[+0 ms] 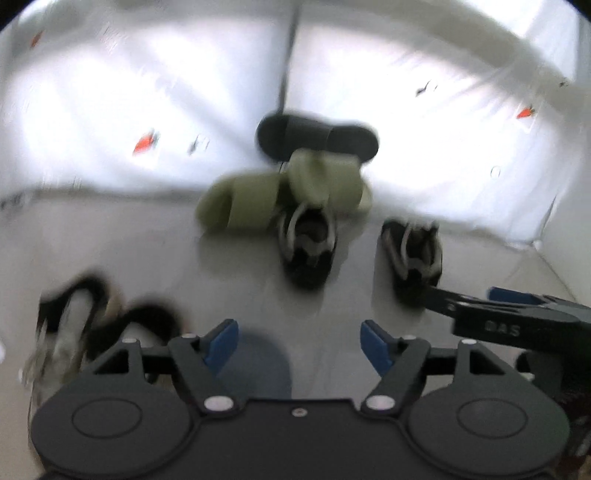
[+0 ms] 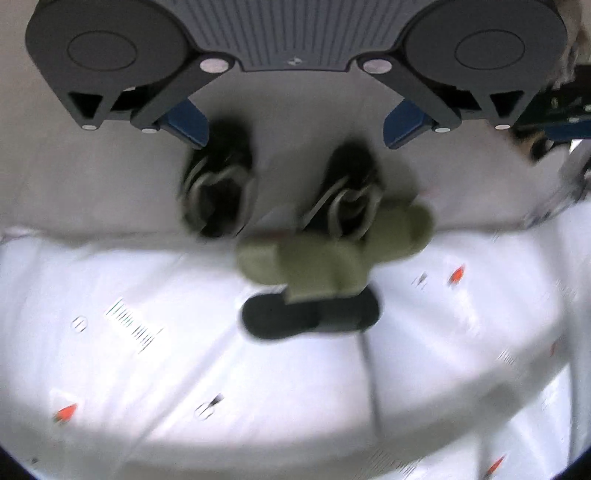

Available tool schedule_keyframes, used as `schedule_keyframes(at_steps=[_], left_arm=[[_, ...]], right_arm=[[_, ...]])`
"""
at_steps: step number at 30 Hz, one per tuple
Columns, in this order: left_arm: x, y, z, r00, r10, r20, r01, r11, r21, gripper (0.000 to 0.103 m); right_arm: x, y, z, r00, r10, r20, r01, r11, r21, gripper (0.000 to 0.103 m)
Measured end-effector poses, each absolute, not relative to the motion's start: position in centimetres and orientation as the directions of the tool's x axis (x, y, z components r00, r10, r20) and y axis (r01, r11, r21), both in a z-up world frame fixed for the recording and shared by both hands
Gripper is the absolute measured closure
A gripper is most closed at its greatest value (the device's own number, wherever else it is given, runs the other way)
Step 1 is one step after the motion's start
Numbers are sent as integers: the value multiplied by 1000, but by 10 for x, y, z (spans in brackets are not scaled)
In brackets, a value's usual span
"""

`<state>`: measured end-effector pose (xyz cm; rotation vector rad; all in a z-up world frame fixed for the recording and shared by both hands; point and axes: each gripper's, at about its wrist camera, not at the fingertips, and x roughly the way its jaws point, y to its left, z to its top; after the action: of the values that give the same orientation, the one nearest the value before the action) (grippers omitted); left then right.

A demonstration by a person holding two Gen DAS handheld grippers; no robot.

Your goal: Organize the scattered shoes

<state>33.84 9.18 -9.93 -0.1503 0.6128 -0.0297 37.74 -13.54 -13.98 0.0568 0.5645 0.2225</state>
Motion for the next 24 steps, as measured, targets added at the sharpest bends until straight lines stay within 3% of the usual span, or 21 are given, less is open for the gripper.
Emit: schedule_keyframes(at_steps=[5,18,24], left_arm=[[400,74,-83,876,-78,-477,16,991,-132,15],[635,74,-101,925,-31,-379,0,997,-81,14],[687,80,-121,913,-84,-399,35,991,-128,14]], right_arm=[[426,-150,-129,858,213,-468,-168,976,136,0],[594,-148,-156,858,221,-464,-153,972,181,0],[630,-147,-177,851,192,-488,-114,976,185,0]])
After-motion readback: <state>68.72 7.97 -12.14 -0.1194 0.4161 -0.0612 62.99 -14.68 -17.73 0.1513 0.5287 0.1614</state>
